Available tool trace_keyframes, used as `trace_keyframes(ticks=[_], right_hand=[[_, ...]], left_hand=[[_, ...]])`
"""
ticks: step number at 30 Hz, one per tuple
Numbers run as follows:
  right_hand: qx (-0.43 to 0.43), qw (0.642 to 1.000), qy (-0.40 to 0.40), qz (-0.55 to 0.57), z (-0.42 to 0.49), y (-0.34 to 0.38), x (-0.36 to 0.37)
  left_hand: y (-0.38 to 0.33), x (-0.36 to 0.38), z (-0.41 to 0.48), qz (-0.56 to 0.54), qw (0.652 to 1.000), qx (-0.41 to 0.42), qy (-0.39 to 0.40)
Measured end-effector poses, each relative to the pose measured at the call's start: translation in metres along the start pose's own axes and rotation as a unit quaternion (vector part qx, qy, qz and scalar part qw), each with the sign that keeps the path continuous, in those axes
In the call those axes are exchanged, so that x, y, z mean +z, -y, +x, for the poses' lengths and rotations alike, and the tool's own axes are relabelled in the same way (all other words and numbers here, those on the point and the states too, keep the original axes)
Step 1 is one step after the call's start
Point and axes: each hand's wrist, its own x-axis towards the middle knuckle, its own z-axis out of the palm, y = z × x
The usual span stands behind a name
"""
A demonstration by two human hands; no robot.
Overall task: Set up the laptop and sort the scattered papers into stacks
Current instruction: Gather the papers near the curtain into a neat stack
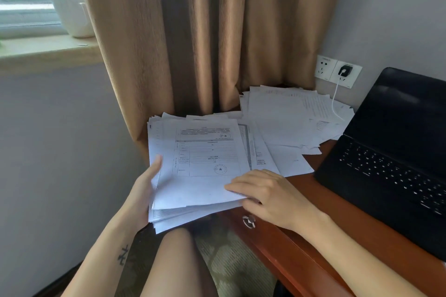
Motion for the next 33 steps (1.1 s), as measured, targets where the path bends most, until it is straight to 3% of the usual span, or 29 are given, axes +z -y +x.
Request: trace_keyframes(ticks=[3,6,8,11,16,21,26,29,33], right_hand=[[0.082,0.995,0.042,0.039,-0.009,0.004,-0.002],[0.163,0.978,-0.015,0.131,-0.012,-0.003,0.001],[0.25,0.951,-0.088,0.161,-0.01,-0.019,0.007],[0.384,0.9,-0.101,0.178,-0.003,-0.039,0.007],[0.439,0.833,-0.111,0.317,0.017,-0.044,0.005],[0.41,0.846,-0.1,0.326,0.041,-0.032,0.015],[0.36,0.888,-0.054,0.281,0.056,-0.028,0.028],[0.372,0.887,-0.087,0.26,0.052,-0.05,0.021],[0.385,0.914,-0.103,0.073,0.047,-0.098,0.01]], left_hand=[[0.004,-0.003,0.004,0.058,0.998,0.008,0.0],[0.005,-0.004,0.004,0.093,0.996,0.009,-0.01],[0.005,-0.004,0.005,0.092,0.996,0.012,-0.005],[0.006,-0.005,0.004,0.096,0.995,0.012,-0.002],[0.005,-0.003,0.003,0.081,0.997,0.008,-0.008],[0.002,-0.001,0.001,0.046,0.999,0.005,-0.01],[0.004,-0.003,0.004,0.064,0.998,0.002,-0.019],[0.006,-0.007,0.005,0.07,0.997,-0.001,-0.015],[0.007,-0.009,0.007,0.062,0.998,0.003,-0.019]])
